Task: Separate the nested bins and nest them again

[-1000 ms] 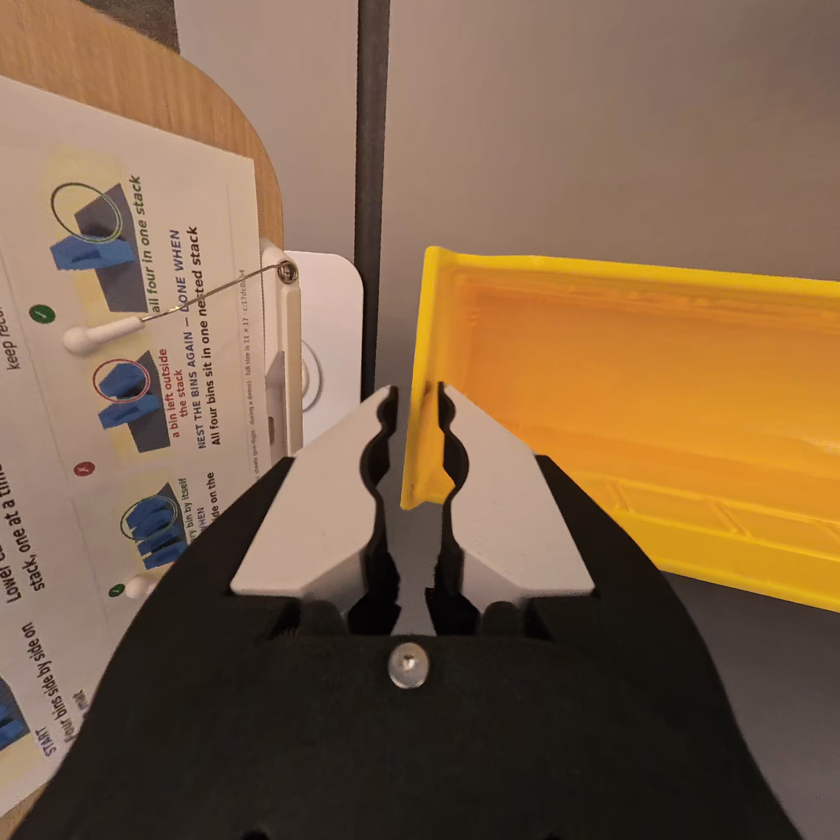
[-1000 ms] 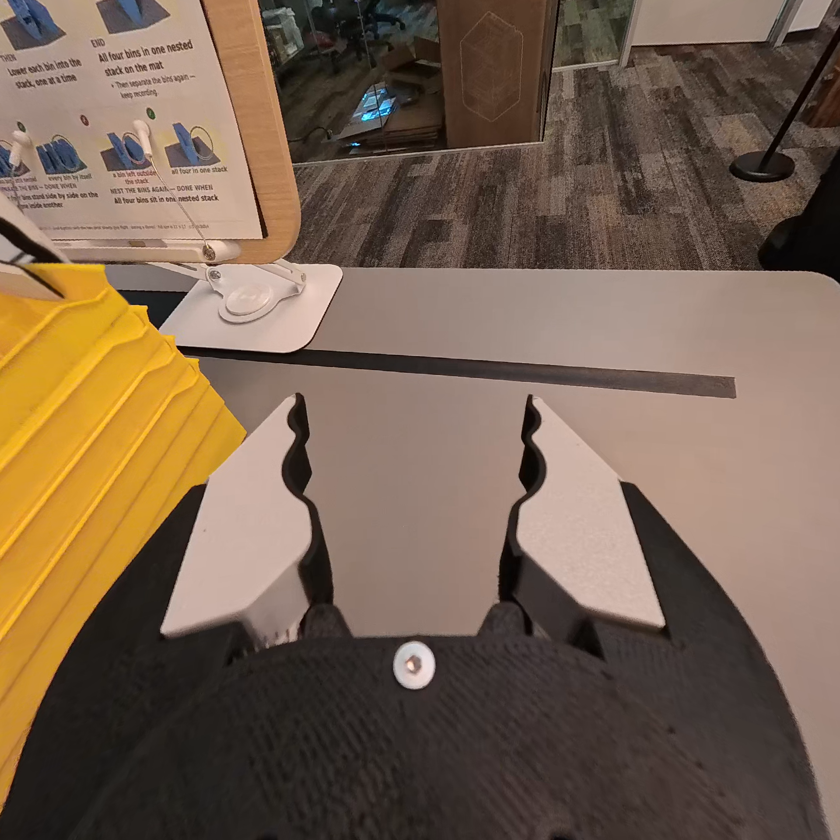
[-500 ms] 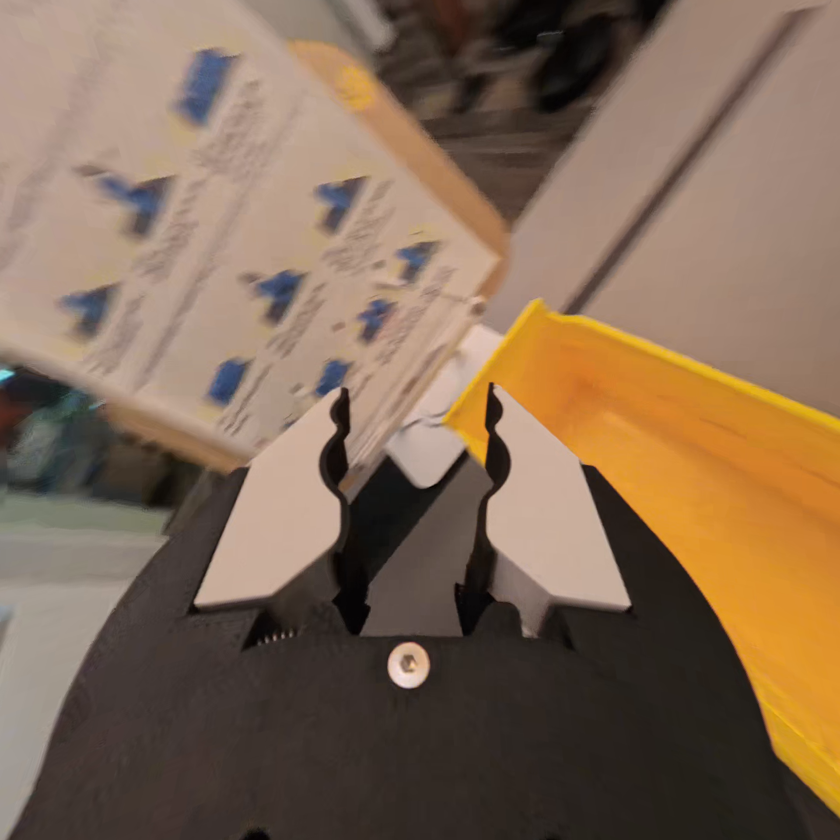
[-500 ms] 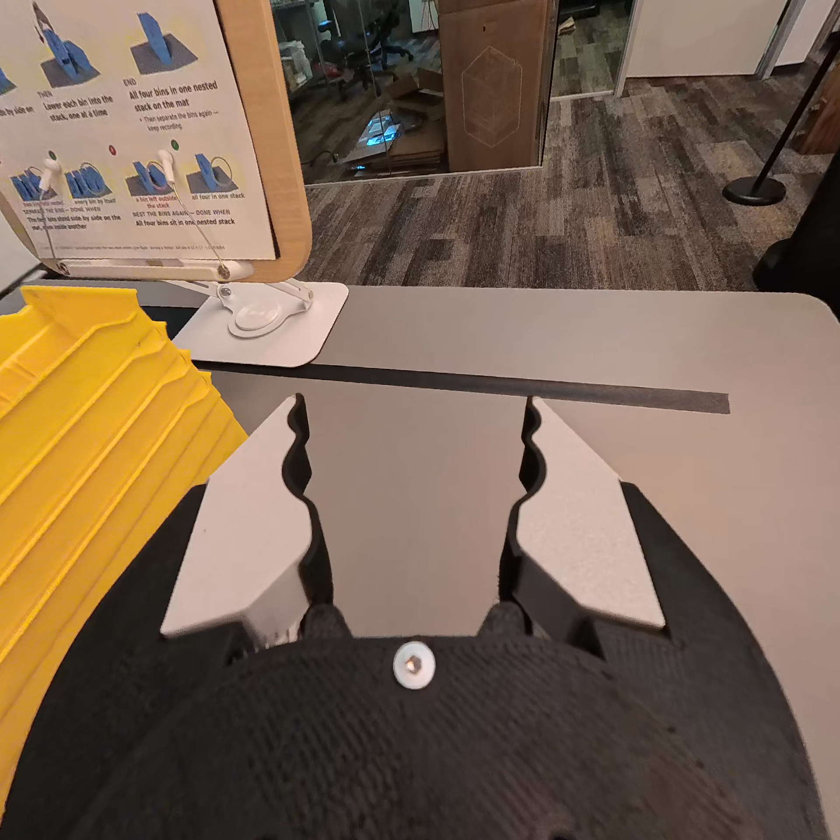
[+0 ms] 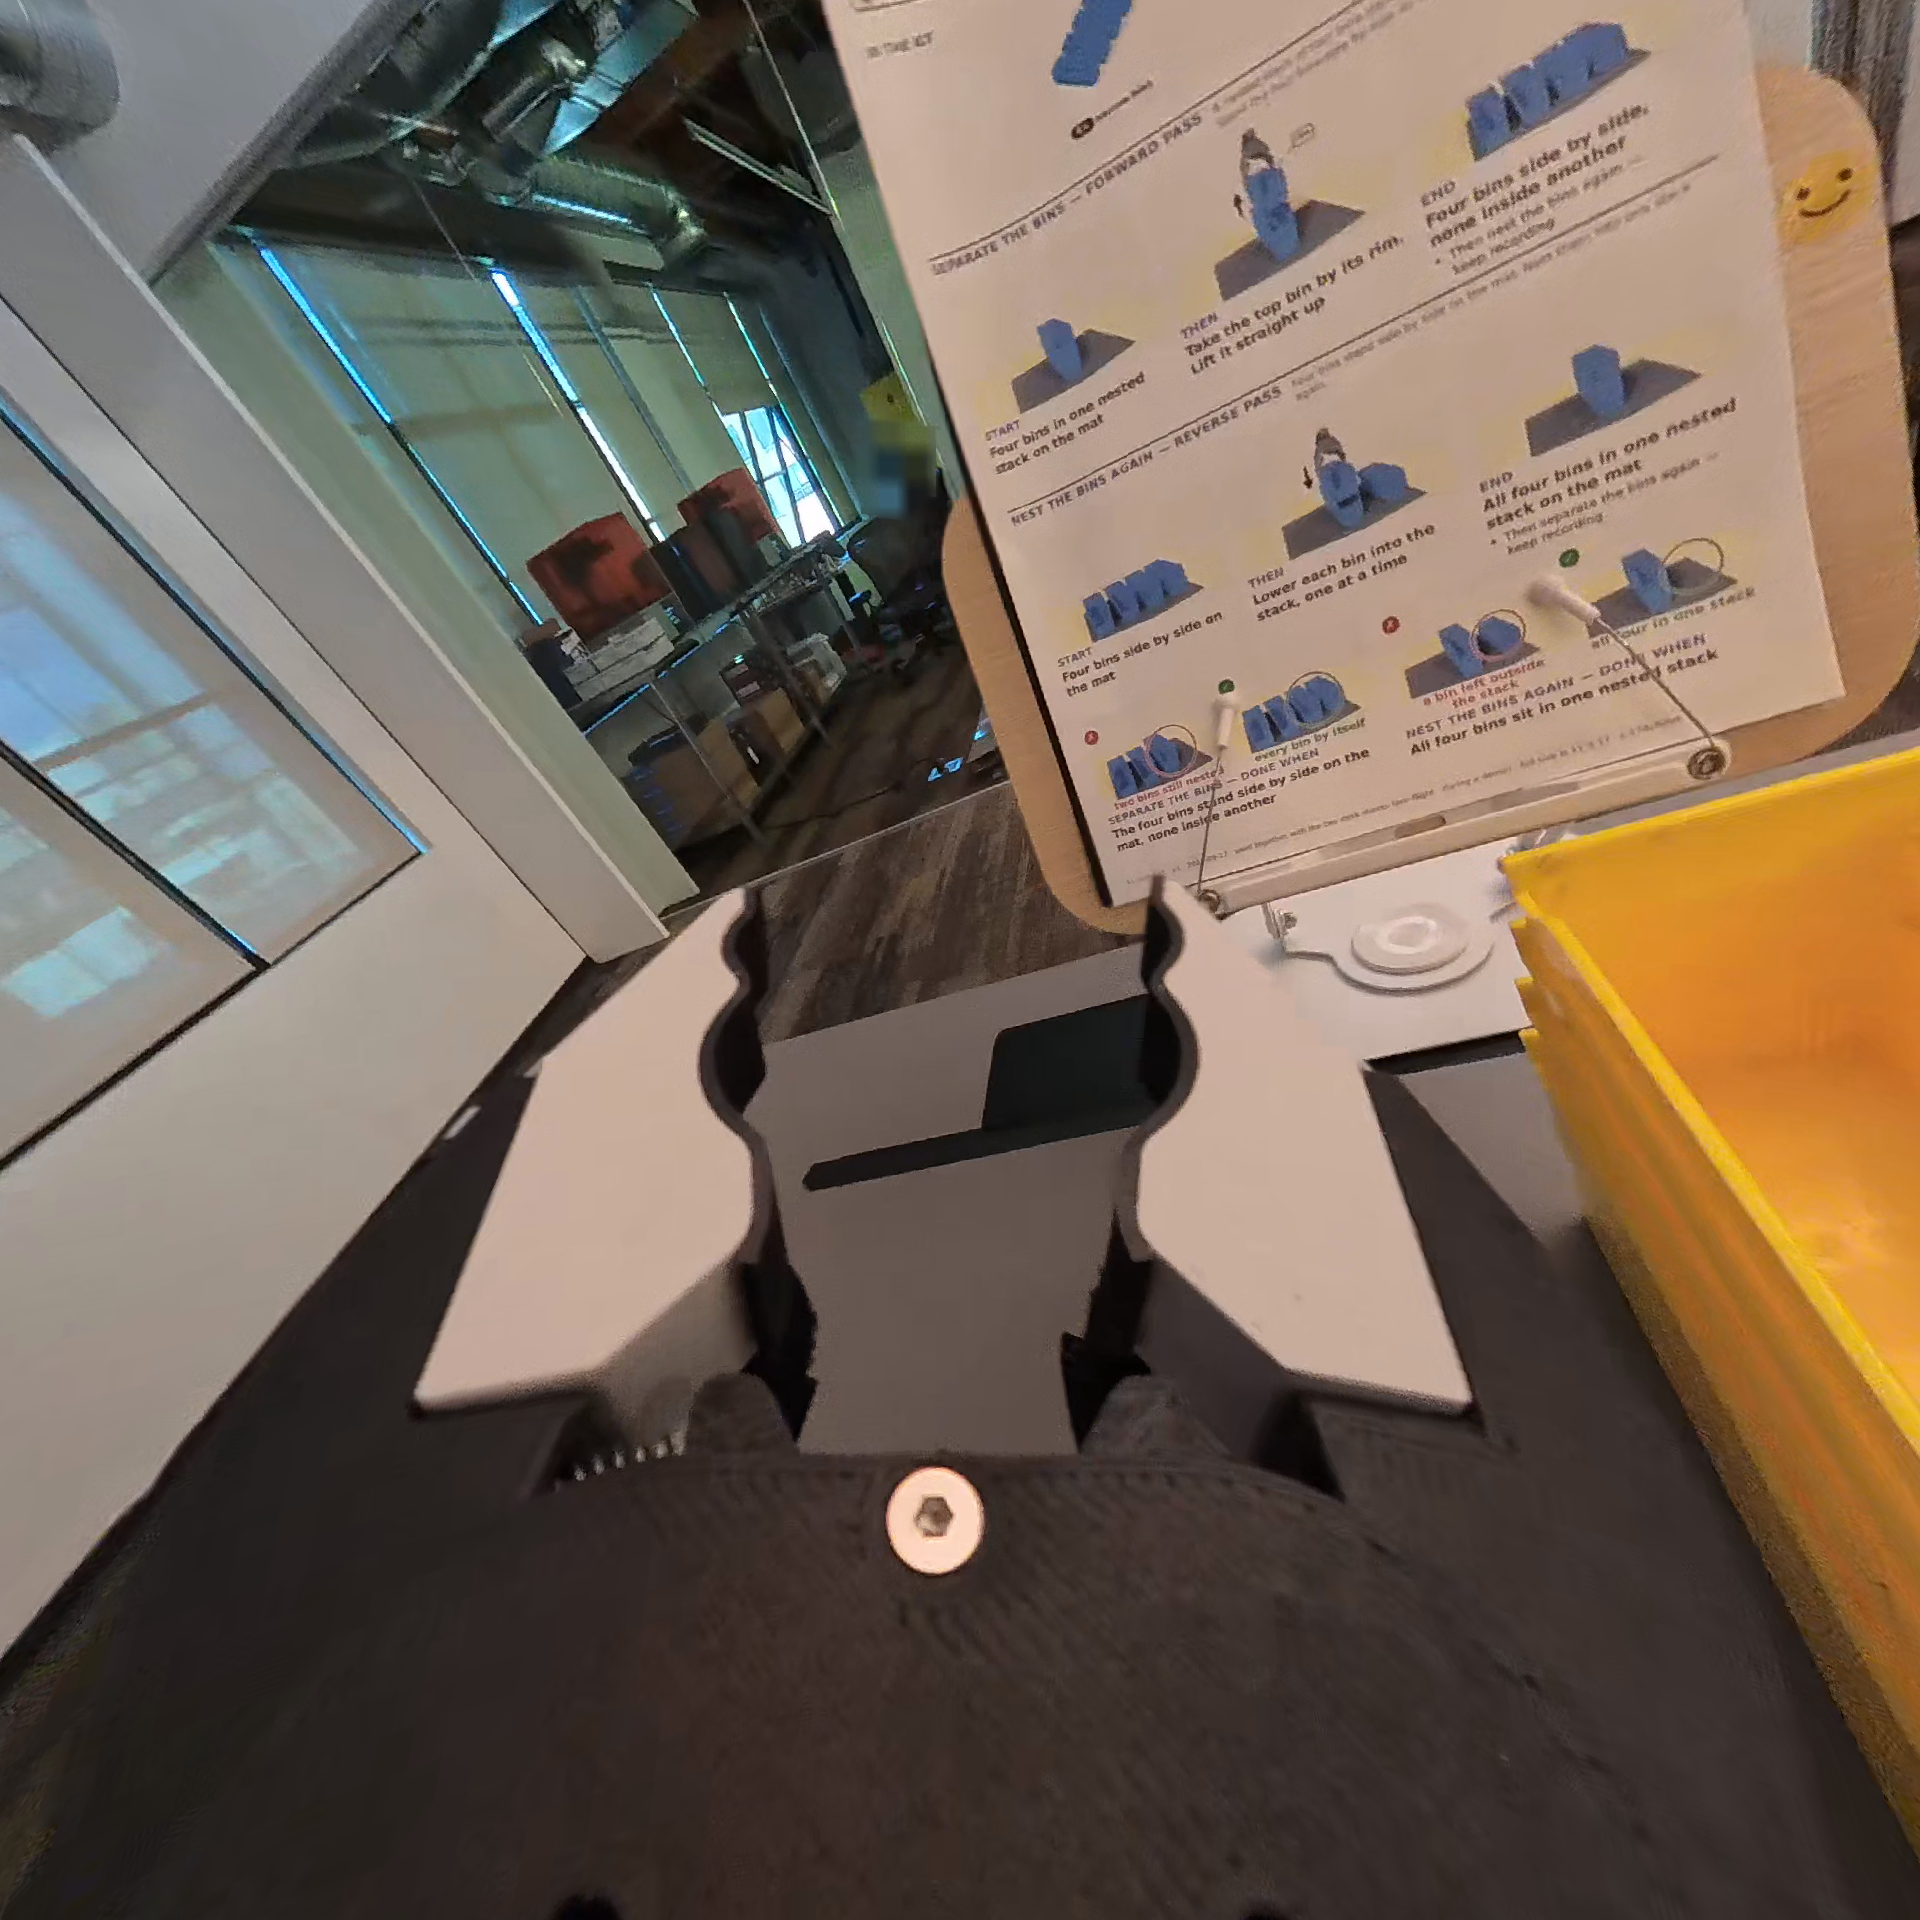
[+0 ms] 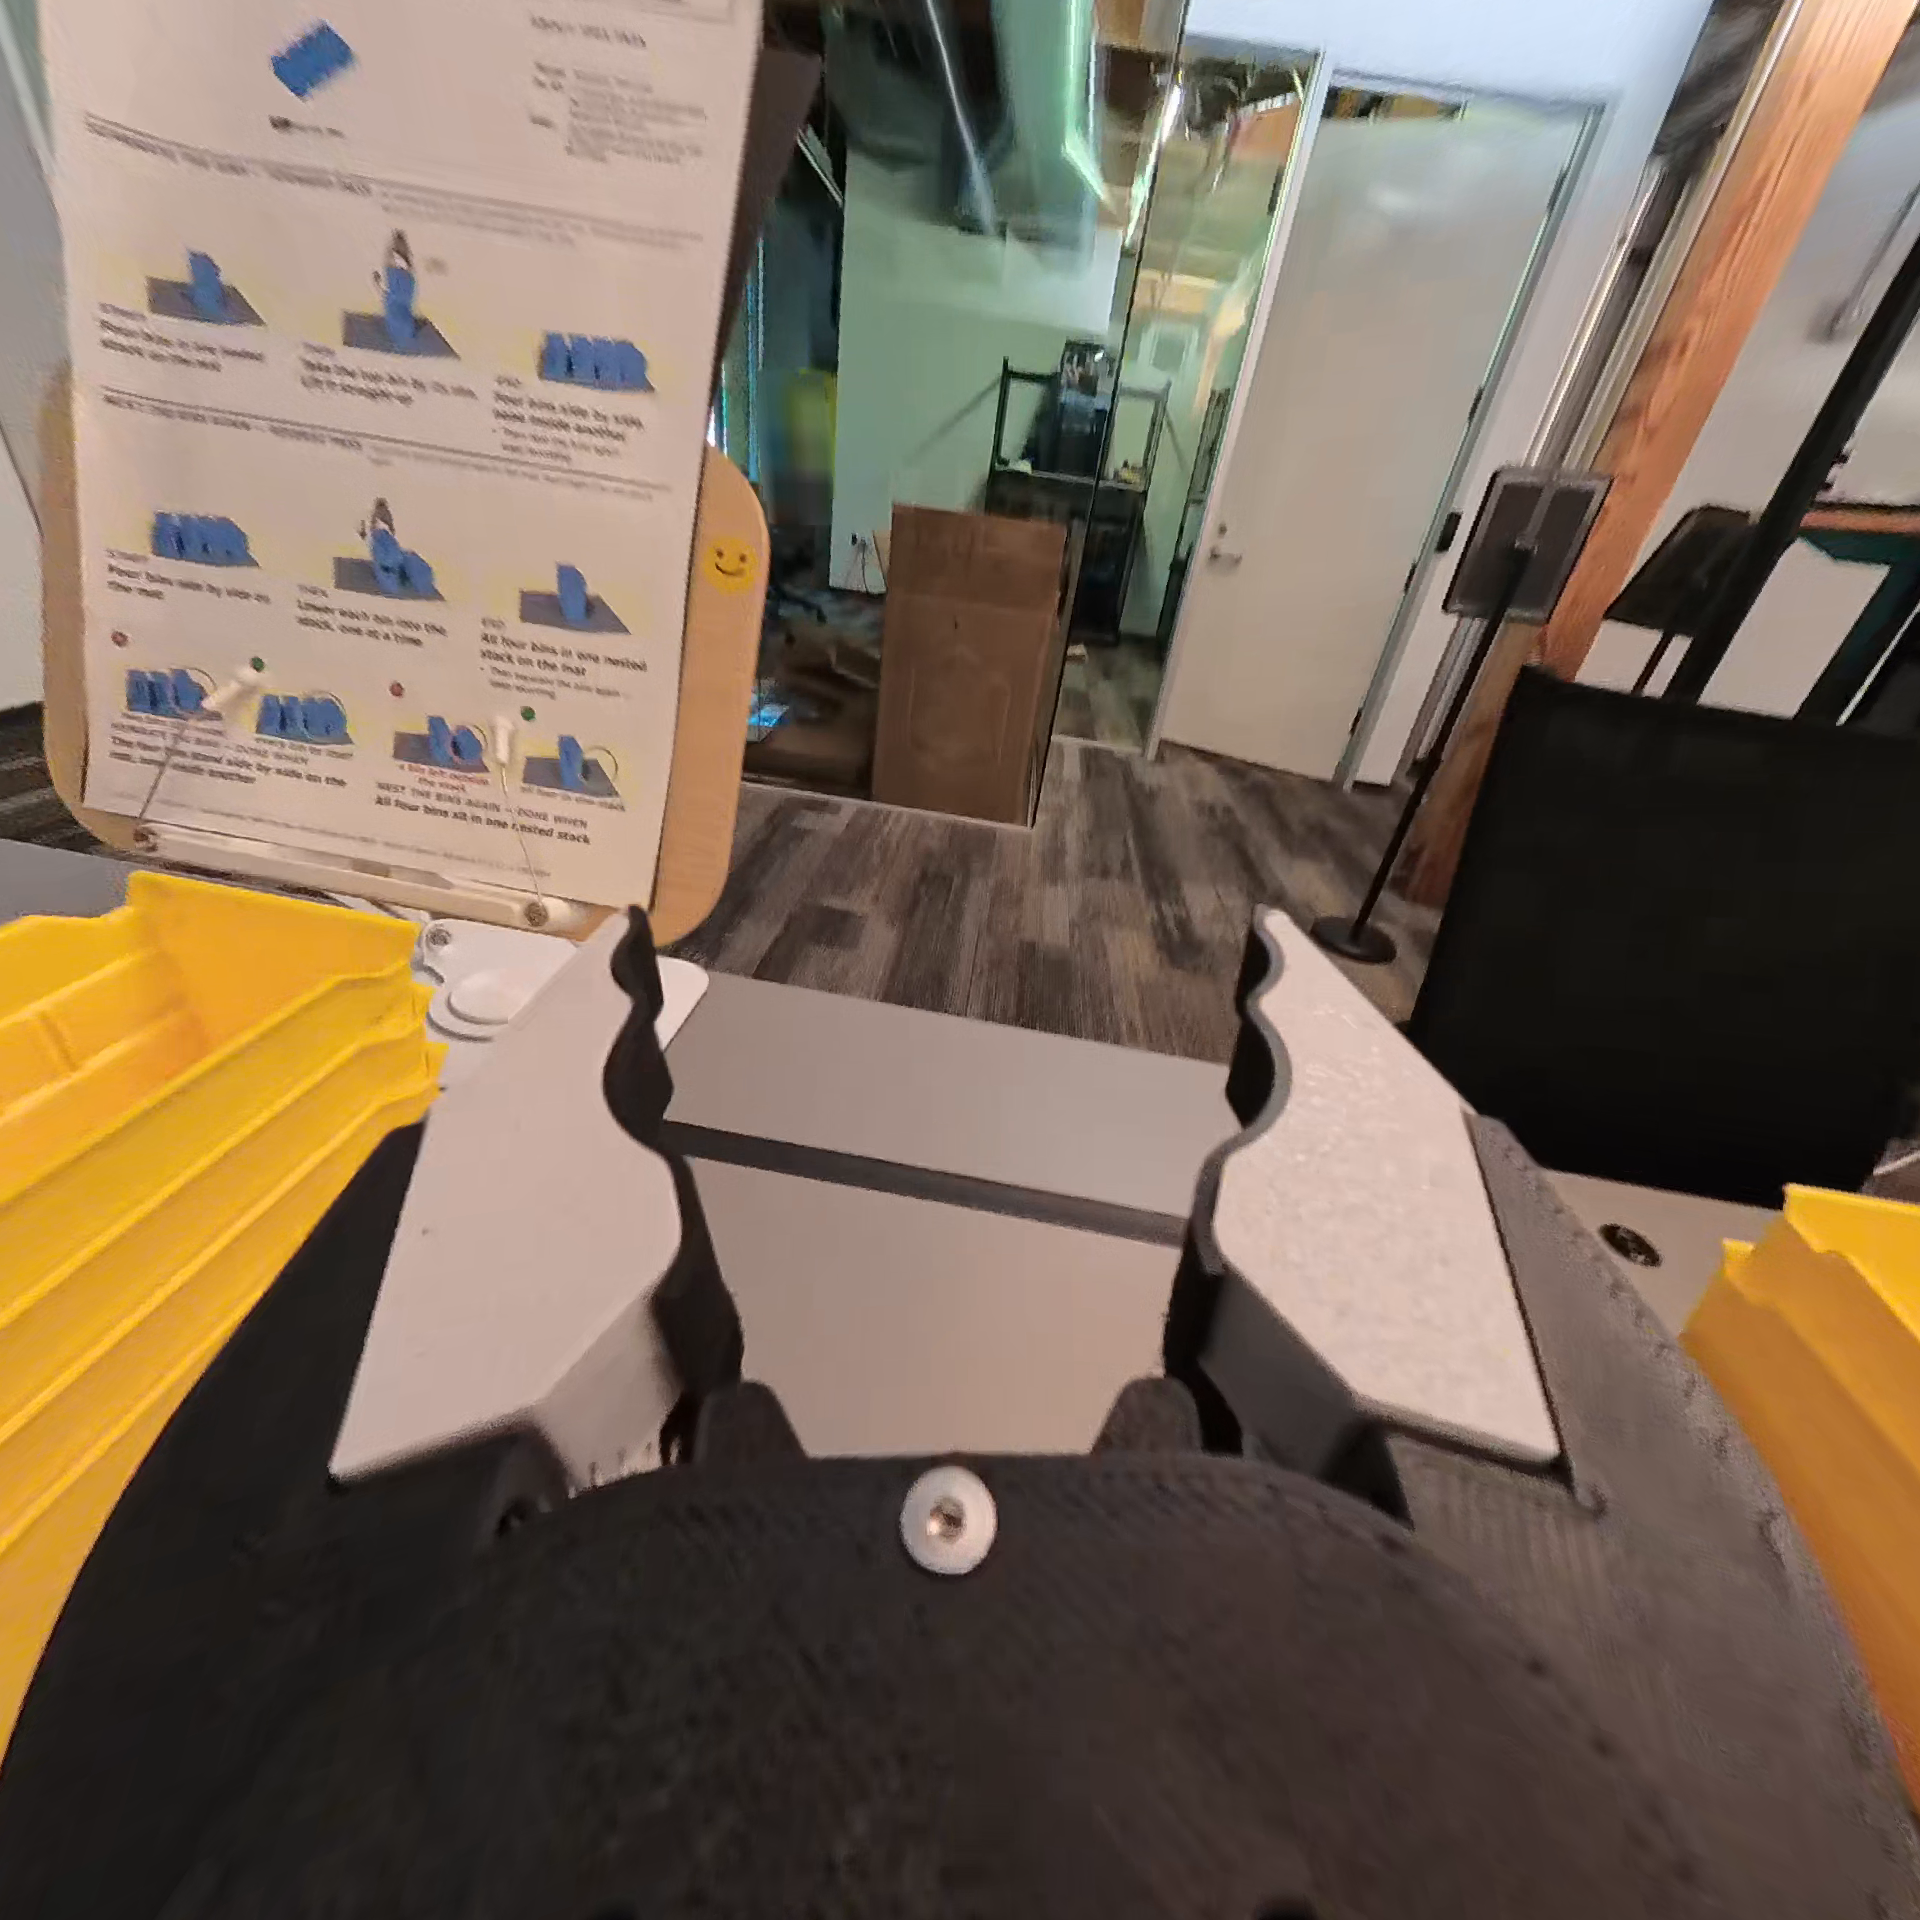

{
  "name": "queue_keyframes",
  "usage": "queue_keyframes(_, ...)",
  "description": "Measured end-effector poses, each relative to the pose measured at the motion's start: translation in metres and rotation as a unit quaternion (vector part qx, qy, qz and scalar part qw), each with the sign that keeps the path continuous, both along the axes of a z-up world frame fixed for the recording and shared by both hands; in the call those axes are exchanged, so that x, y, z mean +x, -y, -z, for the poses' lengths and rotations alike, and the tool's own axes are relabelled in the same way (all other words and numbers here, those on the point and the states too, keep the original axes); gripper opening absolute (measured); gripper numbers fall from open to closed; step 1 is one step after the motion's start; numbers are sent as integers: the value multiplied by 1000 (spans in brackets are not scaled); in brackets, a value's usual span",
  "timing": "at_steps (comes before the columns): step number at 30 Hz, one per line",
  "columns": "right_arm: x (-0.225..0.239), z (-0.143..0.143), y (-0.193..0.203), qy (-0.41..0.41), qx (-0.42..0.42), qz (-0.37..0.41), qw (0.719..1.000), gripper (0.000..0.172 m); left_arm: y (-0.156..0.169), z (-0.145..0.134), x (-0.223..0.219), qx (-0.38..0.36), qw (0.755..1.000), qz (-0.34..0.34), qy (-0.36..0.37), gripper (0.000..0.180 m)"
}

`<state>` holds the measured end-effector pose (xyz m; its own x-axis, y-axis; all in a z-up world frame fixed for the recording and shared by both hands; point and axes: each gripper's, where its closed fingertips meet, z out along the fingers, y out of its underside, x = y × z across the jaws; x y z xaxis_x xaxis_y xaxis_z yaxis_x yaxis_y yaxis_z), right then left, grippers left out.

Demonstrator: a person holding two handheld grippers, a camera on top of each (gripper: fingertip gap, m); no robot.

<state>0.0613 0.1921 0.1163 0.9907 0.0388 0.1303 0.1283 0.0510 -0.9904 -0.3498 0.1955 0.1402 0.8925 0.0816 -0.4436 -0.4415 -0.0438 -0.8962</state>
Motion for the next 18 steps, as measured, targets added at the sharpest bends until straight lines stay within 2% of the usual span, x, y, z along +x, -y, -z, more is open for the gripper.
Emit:
queue_keyframes(3, -12, -15, 9, 30, 31, -3, 999, 113, 0, 3, -13, 9, 1000, -15, 9, 83)
queue_keyframes(6, -30, -25, 15, 76, 69, -13, 995, 112, -2, 2, -25, 37, 999, -19, 16, 81)
queue_keyframes(8, -40, -23, 14, 98, 64, -19, 993, 112, -8, 2, -35, 32, 999, -26, 19, 83)
queue_keyframes(10, -48, -18, 12, 97, 50, -29, 994, 117, -13, 3, -46, 26, 998, -24, 42, 88)
queue_keyframes(15, -64, -13, 10, 59, 30, -53, 996, 114, -20, 0, -71, 45, 995, -37, 76, 95)
queue_keyframes(18, -72, -12, 13, 48, 20, -66, 996, 102, -23, 5, -67, 33, 995, -25, 85, 98)
